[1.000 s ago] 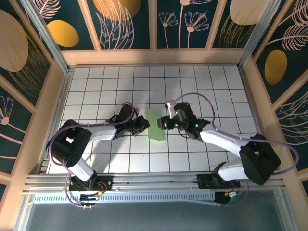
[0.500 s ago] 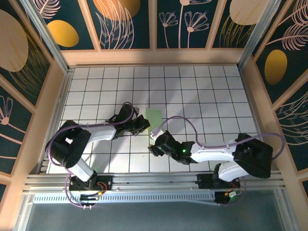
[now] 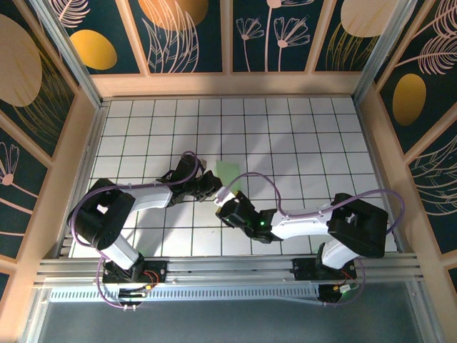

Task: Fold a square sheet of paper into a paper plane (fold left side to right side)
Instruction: Third fold the triangle at the center of the table.

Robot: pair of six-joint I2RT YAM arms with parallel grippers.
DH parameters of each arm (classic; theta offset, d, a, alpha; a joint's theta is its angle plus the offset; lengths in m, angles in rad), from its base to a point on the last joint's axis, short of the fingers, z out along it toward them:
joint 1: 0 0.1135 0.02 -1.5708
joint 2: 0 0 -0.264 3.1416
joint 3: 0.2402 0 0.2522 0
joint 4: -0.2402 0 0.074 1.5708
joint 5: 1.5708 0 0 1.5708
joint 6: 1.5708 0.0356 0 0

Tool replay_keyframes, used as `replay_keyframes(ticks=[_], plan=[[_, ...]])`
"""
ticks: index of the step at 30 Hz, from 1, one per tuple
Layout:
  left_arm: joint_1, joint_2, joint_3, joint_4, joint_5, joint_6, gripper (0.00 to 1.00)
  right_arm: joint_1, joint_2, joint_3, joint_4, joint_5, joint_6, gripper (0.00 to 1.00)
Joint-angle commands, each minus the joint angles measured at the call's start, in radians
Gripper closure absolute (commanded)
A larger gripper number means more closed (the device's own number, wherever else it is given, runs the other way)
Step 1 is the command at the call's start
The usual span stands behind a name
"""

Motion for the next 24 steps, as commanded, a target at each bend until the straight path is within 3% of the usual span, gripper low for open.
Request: replay_keyframes(ticks=[1, 6, 9, 11, 17, 24], plan=[[-0.004, -0.006, -0.007, -0.002, 0.016, -0.009, 1.00, -0.002, 0.011, 0.025, 0.019, 0.009, -0.007, 0.44], [-0.003, -0.006, -0.008, -0.003, 0.017, -0.003, 1.00, -0.017, 0.021, 0.032, 0.007, -0.012, -0.001, 0.64], [-0.005, -0.003, -0.008, 0.006, 0.028, -0.003, 1.00, -0.025, 0.027, 0.039, -0.003, -0.033, 0.002, 0.84], [-0.004, -0.012, -0.017, 0.043, 0.032, -0.016, 0.92, -0.034, 0.025, 0.040, -0.008, -0.062, 0.008, 0.98], [0.037, -0.080, -0.028, -0.036, -0.010, 0.035, 0.64, -0.085, -0.019, 0.010, -0.023, -0.187, 0.052, 1.00], [0.134, -0.210, -0.038, -0.165, -0.006, 0.142, 0.49, -0.186, -0.068, -0.029, -0.027, -0.438, 0.103, 1.00]])
